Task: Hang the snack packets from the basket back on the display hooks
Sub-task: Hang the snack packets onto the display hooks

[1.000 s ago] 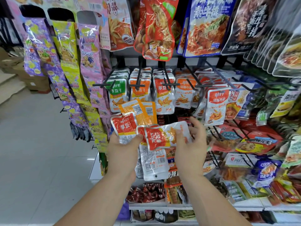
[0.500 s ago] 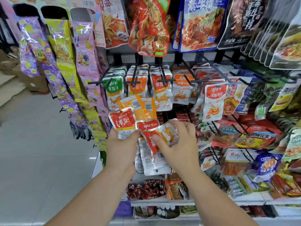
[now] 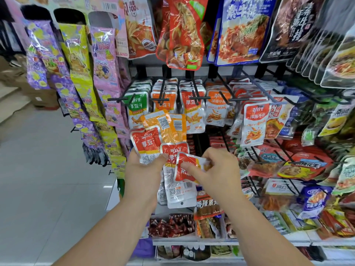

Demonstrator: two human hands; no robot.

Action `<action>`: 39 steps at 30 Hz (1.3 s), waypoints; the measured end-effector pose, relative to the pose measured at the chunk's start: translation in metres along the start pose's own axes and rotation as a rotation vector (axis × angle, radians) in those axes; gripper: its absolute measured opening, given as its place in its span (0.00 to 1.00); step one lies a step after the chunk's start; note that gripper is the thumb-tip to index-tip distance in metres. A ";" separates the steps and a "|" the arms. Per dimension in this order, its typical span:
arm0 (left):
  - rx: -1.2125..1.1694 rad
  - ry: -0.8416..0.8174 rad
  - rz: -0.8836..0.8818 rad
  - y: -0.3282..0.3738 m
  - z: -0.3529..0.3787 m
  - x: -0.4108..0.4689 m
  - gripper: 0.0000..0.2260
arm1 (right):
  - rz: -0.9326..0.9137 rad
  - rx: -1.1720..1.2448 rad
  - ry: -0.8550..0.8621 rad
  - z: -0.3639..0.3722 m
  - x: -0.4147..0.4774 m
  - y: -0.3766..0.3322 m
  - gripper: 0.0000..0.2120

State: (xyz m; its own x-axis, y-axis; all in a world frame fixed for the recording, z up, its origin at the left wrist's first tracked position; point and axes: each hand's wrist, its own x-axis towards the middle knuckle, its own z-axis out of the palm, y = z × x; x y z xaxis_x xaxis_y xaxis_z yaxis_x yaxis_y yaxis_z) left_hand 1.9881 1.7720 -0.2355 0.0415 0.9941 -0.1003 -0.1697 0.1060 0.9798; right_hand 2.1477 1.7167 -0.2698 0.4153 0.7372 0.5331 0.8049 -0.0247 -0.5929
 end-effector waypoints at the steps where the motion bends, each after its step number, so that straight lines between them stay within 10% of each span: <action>1: 0.004 0.003 0.005 -0.001 -0.002 0.002 0.16 | 0.036 0.059 -0.025 -0.001 0.001 0.000 0.31; 10: -0.049 0.038 0.006 -0.006 -0.018 0.013 0.14 | 0.416 0.677 0.112 -0.015 0.021 -0.013 0.26; 29: -0.098 0.005 -0.010 0.009 -0.012 0.017 0.14 | 0.415 0.736 0.064 -0.007 0.050 -0.027 0.09; 39: -0.059 0.039 -0.029 0.014 -0.009 0.018 0.15 | 0.417 0.679 0.126 0.000 0.068 -0.035 0.24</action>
State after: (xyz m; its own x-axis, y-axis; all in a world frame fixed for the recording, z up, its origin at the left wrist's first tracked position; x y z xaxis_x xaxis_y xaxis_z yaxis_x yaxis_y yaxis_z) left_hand 1.9777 1.7919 -0.2250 0.0088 0.9907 -0.1359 -0.2267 0.1343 0.9647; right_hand 2.1478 1.7677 -0.2131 0.7018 0.6751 0.2273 0.1569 0.1648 -0.9738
